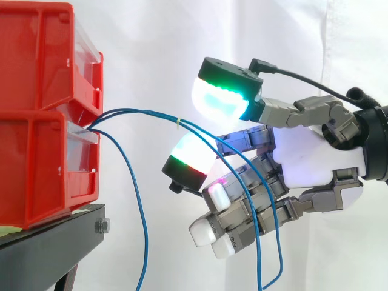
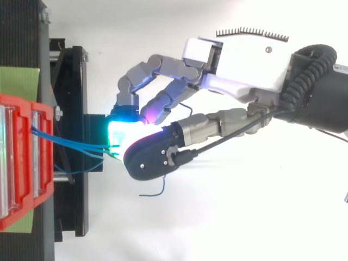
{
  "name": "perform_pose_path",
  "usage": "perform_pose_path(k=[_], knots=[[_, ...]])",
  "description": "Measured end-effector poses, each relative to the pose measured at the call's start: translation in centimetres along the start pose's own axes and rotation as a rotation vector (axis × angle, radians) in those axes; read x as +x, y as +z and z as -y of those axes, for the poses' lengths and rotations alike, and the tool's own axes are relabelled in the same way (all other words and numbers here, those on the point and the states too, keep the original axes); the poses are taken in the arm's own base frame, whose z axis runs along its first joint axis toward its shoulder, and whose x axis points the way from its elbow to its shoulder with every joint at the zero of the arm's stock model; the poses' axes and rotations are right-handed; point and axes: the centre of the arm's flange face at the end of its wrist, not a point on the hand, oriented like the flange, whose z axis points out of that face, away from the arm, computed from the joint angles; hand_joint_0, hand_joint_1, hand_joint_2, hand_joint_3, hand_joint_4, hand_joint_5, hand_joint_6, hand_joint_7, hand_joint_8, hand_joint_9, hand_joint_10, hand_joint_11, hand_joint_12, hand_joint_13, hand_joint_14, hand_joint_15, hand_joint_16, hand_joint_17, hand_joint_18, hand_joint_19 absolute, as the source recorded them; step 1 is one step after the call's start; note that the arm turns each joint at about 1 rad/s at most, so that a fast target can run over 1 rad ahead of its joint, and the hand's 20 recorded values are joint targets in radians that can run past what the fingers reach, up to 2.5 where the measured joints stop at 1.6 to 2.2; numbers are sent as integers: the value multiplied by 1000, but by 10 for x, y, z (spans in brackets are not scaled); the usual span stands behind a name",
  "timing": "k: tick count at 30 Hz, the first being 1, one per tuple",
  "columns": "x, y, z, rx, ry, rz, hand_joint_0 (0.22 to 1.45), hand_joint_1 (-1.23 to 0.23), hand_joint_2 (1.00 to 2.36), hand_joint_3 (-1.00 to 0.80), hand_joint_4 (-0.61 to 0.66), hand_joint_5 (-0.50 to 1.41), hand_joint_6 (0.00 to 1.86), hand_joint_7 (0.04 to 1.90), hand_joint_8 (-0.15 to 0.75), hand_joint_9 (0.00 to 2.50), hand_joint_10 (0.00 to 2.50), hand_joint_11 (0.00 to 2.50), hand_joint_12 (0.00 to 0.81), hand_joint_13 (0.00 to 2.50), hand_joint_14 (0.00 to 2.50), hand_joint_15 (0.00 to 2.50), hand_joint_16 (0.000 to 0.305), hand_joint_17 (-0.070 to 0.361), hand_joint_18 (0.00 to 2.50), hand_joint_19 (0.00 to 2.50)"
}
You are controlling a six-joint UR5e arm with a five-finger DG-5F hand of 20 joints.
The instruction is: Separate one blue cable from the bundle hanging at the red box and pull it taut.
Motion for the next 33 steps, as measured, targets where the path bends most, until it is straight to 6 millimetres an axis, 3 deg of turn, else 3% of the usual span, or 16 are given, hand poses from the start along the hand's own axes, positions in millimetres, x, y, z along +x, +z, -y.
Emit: perform_pose_path(k=[9,12,17,27,33], knots=[[0,0,0,-1,0,0,692,-832,1005,-453,-18,-191,916,1158,241,1040,24,808,283,842,18,448,45,102,637,464],[0,0,0,-1,0,0,722,-858,1009,-416,-40,-198,931,1148,229,1042,24,843,280,850,18,451,45,102,645,455],[0,0,0,0,0,0,783,-893,1000,-500,-59,-204,943,1063,215,1038,23,849,273,869,20,463,44,100,661,452],[0,0,0,1,0,-2,743,-968,1000,-500,-102,-198,931,1023,203,1068,24,869,260,920,21,519,41,93,666,447],[0,0,1,2,0,-3,654,-1040,1000,-500,-114,-198,928,1027,201,1076,24,882,253,935,21,542,40,90,656,457]])
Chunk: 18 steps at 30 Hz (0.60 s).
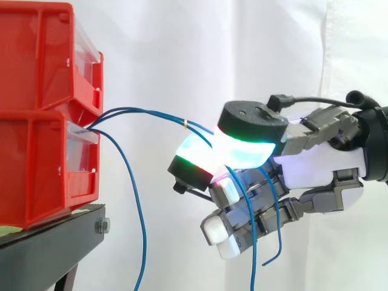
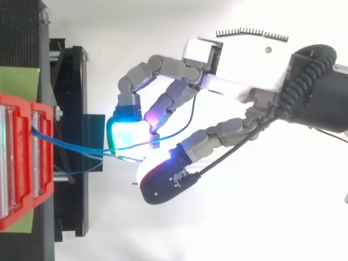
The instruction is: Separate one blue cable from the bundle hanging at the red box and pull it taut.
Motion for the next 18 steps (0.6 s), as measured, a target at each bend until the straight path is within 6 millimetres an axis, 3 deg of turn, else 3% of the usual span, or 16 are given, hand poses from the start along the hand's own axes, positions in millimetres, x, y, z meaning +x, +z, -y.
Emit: perform_pose_path(k=[6,9,11,18], knots=[[-1,-1,1,8,-1,0,534,-1017,1000,-500,-64,-202,919,981,203,1099,23,893,267,951,21,558,42,95,663,471],[-2,-1,1,12,-2,0,474,-851,1000,-500,-23,-196,907,891,220,1128,23,880,292,971,20,554,46,104,686,481],[-2,-1,2,14,-2,0,488,-640,1000,-500,-10,-191,881,894,226,1175,23,877,300,986,20,566,47,106,697,495],[-2,-1,2,15,-1,2,572,-509,1000,-500,-34,-185,861,989,207,1187,24,897,290,977,22,582,43,97,670,531]])
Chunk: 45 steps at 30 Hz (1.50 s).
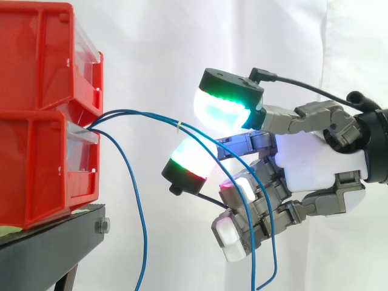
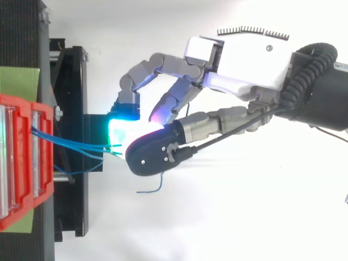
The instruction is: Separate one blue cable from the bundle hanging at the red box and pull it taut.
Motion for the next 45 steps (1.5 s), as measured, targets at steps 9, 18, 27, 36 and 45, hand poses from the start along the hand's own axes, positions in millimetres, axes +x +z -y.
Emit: perform_pose_path(k=[9,18,27,36,45], knots=[[0,0,0,0,-1,2,615,-599,1003,-470,-51,-185,885,1039,212,1184,24,916,289,966,23,583,43,96,664,528],[0,0,0,-1,-4,2,612,-684,1018,-287,-111,-180,910,1045,214,1204,24,916,286,974,23,581,42,95,679,526],[1,0,0,0,-4,0,626,-736,1023,-200,-162,-175,923,1107,214,1322,23,1075,283,1000,23,586,40,91,687,493],[4,-8,5,65,-34,-18,652,-706,1018,-283,-155,-193,937,1048,185,1323,23,1274,279,995,22,590,38,86,656,449],[4,-32,-16,141,-141,-35,649,-688,1016,-309,-138,-198,937,1015,195,1239,16,1369,283,1007,22,613,38,85,644,432]])
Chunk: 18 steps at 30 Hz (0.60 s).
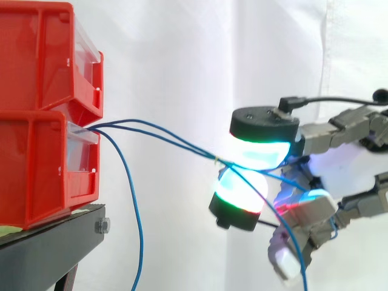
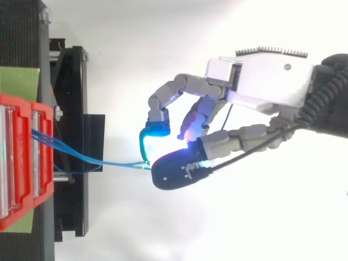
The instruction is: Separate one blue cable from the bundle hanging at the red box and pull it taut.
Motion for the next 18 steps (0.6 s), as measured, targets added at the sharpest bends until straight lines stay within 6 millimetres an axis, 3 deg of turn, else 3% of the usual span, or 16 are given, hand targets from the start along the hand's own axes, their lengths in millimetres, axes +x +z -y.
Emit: perform_pose_path(k=[4,18], knots=[[-4,-8,-11,0,-39,18,650,-687,1016,-316,-133,-198,937,1016,203,1241,15,1368,283,1014,24,618,38,85,640,432],[-2,-30,-16,82,-80,57,641,-687,1019,-286,-110,-190,934,1035,203,1249,16,1369,288,1012,23,633,38,85,630,452]])
